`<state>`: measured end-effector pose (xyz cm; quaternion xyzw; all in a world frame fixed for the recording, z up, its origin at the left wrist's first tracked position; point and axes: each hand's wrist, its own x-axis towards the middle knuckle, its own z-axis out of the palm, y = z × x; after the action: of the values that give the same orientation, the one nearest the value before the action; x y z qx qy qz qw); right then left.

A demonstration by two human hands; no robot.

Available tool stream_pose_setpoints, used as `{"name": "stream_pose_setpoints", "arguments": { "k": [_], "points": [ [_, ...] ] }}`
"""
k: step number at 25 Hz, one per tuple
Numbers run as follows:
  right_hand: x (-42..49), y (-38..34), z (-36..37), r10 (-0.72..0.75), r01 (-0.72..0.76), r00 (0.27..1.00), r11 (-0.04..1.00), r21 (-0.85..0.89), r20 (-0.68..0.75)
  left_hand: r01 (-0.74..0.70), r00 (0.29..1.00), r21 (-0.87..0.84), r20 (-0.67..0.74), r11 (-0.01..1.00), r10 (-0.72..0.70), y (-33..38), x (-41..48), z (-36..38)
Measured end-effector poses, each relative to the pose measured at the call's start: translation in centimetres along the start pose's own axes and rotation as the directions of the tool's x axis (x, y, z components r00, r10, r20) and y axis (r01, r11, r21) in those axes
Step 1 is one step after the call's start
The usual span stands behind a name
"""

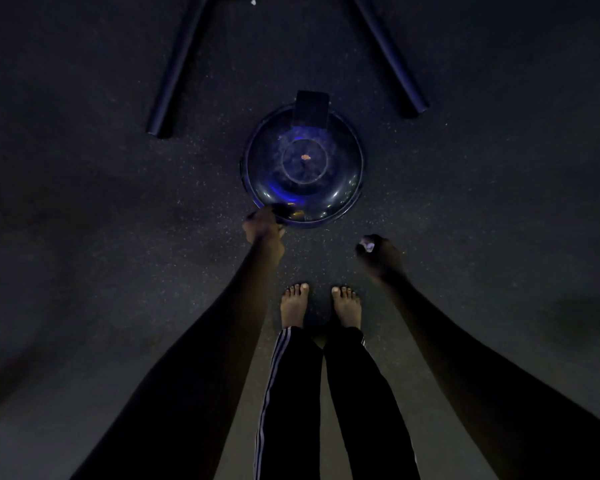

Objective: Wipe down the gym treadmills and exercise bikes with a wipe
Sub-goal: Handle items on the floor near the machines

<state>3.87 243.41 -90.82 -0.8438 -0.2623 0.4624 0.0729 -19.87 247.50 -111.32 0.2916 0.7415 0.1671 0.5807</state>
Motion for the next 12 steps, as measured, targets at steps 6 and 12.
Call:
{"name": "stream_pose_setpoints", "arguments": {
  "k": [6,12],
  "points": [
    [-1.5,0.4,1.0,0.023,-0.022,1.0,0.989,0.148,-0.009,0.145,0.989,-0.473,0.066,0.869,-0.129,26.2,-13.3,-2.1],
    [-0.1,-5.3,1.9,0.003,0.017,0.999,0.923,0.385,-0.053,0.113,0.977,-0.58,0.213,0.807,0.016,35.4,-13.3,-2.5]
  ]
}}
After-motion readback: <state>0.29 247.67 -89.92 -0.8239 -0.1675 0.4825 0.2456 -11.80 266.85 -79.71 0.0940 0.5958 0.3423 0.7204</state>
